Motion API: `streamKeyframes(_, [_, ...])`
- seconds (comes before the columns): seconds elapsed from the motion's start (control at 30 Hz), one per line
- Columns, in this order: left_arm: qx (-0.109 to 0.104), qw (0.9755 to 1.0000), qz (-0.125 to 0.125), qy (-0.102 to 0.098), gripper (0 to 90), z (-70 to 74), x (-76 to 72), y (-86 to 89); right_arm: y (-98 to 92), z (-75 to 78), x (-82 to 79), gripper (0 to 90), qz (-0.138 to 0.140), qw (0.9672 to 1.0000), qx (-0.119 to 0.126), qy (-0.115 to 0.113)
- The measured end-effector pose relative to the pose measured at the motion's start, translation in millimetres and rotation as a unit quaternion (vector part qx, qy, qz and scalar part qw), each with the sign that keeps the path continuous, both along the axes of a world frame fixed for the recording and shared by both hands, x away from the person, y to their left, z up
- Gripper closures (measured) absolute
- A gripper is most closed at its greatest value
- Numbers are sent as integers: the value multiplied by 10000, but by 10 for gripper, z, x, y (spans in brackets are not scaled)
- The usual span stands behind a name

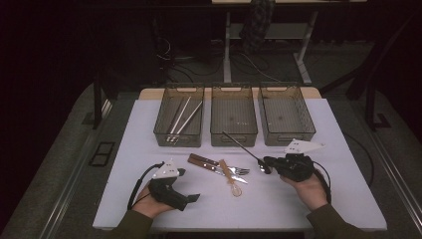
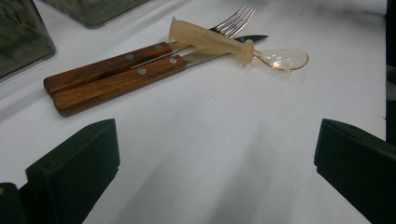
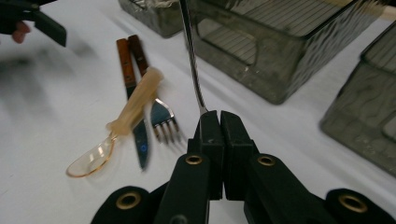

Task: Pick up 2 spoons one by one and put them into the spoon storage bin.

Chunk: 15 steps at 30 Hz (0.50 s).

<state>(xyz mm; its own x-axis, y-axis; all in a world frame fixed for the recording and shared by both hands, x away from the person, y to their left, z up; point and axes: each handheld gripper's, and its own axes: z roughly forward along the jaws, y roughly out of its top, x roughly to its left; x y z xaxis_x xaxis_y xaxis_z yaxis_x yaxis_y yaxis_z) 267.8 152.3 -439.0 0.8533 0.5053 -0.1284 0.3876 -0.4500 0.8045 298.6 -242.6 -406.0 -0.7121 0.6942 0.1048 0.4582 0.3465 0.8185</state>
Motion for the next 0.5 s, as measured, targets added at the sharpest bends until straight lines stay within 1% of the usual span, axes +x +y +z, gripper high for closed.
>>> streamKeyframes(0.07, [-26, 10000, 37, -16, 0, 2, -9, 0, -22, 32, 38, 888, -62, 10000, 60, -38])
streamKeyframes(0.1, [2, 10000, 56, -60, 0, 2, -12, 2, -31, 49, 53, 888, -101, 9999, 75, -50])
streamKeyframes(0.23, [6, 9999, 78, -85, 0, 1, -5, 21, -44, 98, 110, 888, -157, 9998, 40, -140])
streamKeyframes(0.33, [-61, 9999, 102, -34, 0, -2, 5, 25, -52, 125, 156, 888, -197, 9996, 79, -172])
streamKeyframes(0.5, [-21, 9999, 127, 39, 0, -20, 16, 11, -58, 159, 239, 888, -252, 9994, 143, -205])
